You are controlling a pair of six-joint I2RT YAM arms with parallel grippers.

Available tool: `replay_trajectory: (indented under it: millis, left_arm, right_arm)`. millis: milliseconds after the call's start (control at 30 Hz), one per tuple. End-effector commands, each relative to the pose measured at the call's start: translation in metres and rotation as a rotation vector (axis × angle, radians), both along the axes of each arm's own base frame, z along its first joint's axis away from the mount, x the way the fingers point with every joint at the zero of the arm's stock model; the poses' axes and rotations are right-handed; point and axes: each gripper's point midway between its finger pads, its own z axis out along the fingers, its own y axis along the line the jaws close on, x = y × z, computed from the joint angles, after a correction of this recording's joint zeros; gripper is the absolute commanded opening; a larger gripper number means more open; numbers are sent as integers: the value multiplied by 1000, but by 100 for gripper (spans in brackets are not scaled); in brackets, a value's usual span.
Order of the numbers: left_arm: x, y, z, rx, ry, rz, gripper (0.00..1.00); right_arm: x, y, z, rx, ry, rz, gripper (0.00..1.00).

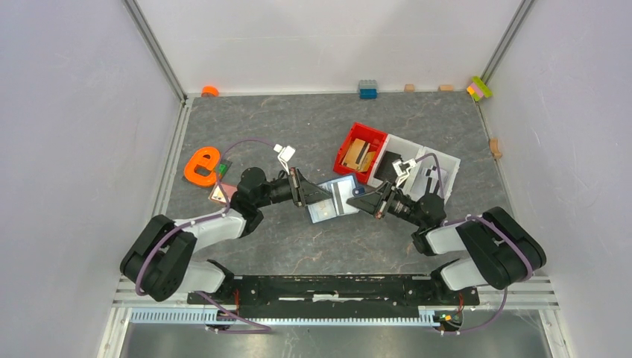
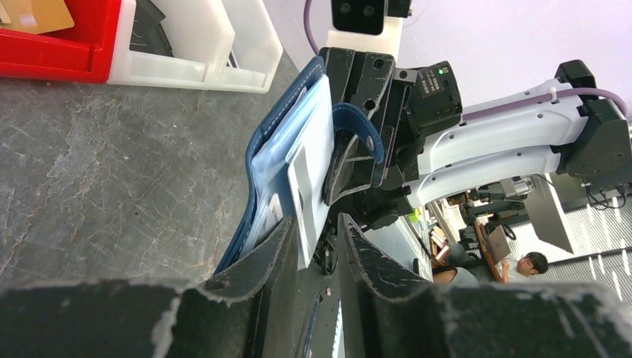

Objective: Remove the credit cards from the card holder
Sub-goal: Remove the credit card from the card holder.

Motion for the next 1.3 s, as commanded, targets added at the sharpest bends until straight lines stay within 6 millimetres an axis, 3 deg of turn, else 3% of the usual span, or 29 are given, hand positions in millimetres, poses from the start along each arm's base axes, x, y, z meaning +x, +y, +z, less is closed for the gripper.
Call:
replay_trajectory:
  millis: [0, 233, 500, 1267]
  left_arm:
    - [-4, -6, 20, -60, -45, -46, 32]
    - [-3, -8, 16, -61, -21, -59, 14]
    - [15, 6, -6, 96, -16, 93, 27]
    - [7, -9, -12, 115, -1, 18, 26]
  right_arm:
    - [-12, 2, 52, 117, -235, 46, 3]
    - [-13, 3, 53, 116, -241, 48, 3]
    - [-10, 0, 50, 82, -262, 8, 3]
    - [-16, 9, 53, 82, -283, 52, 3]
